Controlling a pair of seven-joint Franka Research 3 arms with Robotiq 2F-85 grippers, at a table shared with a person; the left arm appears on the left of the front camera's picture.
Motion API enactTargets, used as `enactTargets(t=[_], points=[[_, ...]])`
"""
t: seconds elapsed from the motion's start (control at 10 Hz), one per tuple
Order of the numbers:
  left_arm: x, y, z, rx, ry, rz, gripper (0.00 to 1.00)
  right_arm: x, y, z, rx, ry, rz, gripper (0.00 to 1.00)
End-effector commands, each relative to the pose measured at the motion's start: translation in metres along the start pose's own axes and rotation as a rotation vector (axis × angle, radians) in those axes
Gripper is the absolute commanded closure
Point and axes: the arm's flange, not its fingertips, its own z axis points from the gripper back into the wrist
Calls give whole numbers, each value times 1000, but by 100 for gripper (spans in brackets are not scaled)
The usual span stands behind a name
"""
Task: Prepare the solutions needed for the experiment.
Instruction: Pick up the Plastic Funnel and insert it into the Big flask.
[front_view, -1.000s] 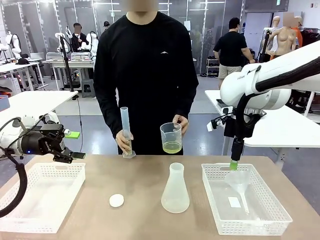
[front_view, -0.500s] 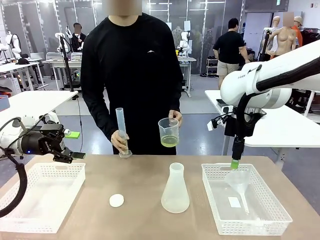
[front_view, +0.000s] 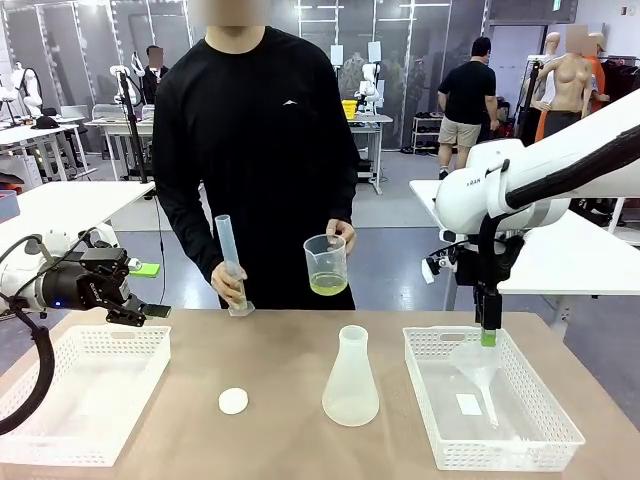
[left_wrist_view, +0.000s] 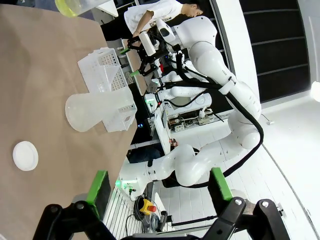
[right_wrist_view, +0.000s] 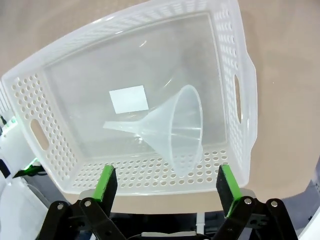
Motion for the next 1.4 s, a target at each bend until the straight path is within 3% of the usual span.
enactTargets(t=[0.0,0.9,1.0,1.1,1.2,1.3], points=[[1,0,1,-2,12,-11,0,-1,-19,-3,45,-29,51,0],[1,0,1,-2,12,-11,0,-4,-43,-42,269,-95,157,0],[1,0,1,-2,12,-11,0,-4,-42,-42,291,-75,131,18],[1,0,1,-2,12,-11,0,-3,-42,-43,310,-68,121,18],[1,0,1,-2,12,-11,0,-3,-44,-44,315,-75,117,36],[1,0,1,-2,12,-11,0,-3,-44,-44,331,-89,130,24]])
